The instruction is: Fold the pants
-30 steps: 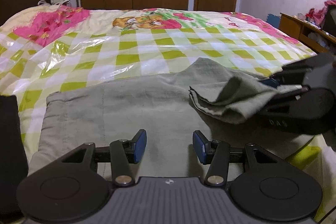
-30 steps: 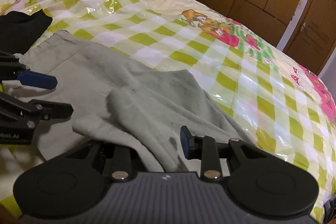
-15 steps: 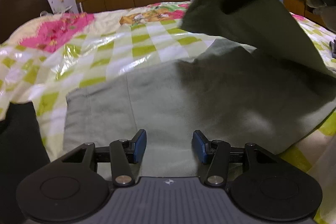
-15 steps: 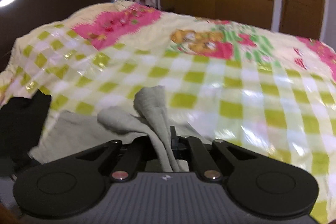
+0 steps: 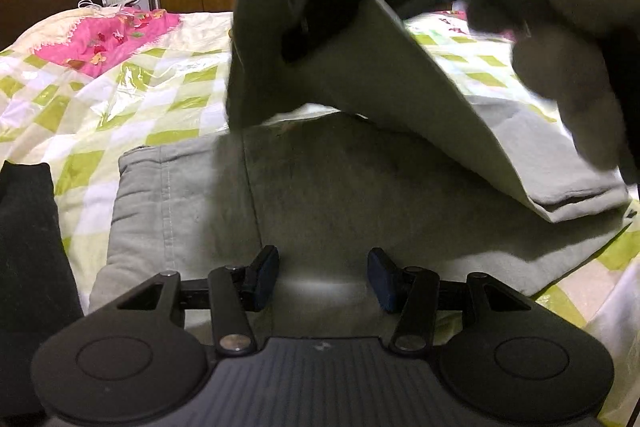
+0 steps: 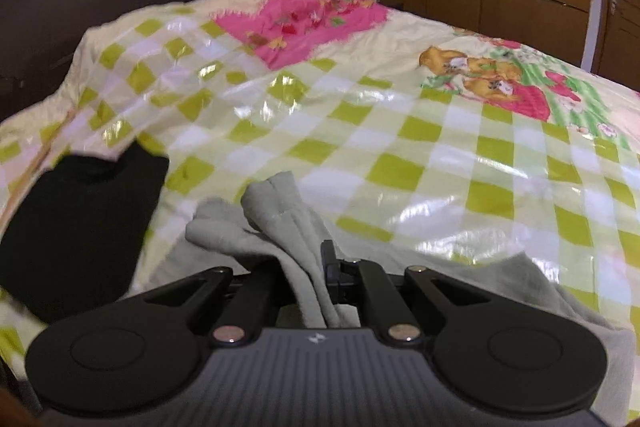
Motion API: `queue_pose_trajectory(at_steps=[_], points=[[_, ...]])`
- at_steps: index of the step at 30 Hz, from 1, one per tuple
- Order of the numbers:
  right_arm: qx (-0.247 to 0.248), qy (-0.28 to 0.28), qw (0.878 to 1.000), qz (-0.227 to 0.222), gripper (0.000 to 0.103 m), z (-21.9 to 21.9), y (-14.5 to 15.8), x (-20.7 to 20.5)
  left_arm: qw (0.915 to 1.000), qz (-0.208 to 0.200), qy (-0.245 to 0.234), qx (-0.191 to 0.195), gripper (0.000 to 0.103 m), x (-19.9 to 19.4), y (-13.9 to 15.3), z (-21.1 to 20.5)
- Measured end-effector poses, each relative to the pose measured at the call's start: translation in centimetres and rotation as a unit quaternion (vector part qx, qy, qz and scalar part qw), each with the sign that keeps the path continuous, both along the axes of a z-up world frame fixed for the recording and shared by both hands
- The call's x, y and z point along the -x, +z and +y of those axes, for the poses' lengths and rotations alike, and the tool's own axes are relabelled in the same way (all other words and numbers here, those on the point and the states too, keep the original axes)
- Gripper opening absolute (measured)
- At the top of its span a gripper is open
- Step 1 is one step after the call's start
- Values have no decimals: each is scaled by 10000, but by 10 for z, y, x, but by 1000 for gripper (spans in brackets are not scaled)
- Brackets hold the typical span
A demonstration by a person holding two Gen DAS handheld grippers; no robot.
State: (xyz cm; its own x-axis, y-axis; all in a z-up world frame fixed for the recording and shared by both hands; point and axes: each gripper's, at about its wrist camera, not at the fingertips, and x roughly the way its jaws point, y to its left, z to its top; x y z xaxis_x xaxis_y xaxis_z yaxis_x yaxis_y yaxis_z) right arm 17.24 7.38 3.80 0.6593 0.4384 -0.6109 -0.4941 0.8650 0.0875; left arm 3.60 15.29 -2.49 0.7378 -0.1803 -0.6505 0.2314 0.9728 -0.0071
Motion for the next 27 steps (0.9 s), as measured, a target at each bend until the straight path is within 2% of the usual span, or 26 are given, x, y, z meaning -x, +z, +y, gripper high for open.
queue_pose_trajectory(at_steps=[3, 5, 7, 10, 13, 18, 21, 27], points=[[-397, -127, 9991, -110, 2, 0, 14, -4, 10000, -35, -19, 51, 62, 1, 0, 3], [-315, -38, 9994, -171, 2, 11, 13, -5, 9999, -51, -12, 88, 62, 3, 0, 5], [-77, 205, 9997, -51, 3, 27, -2, -3, 9999, -57, 17, 106, 62, 6, 1, 9], [126, 635, 9971, 395, 4, 48, -31, 0, 9999, -50, 77, 73, 62, 14, 1, 12], [211, 748, 9955, 545, 4, 58, -46, 2, 9998, -8, 155, 124, 63, 21, -1, 16], [-85, 547, 9977, 401, 4, 47, -30, 0, 9993, 95, 184, 306, 63, 19, -5, 23], [-99, 552, 9982, 235, 4, 47, -18, 2, 9990, 177, 175, 363, 63, 12, -8, 28], [169, 938, 9951, 275, 4, 77, -35, 14, 9992, 150, 174, 319, 63, 12, -9, 29]])
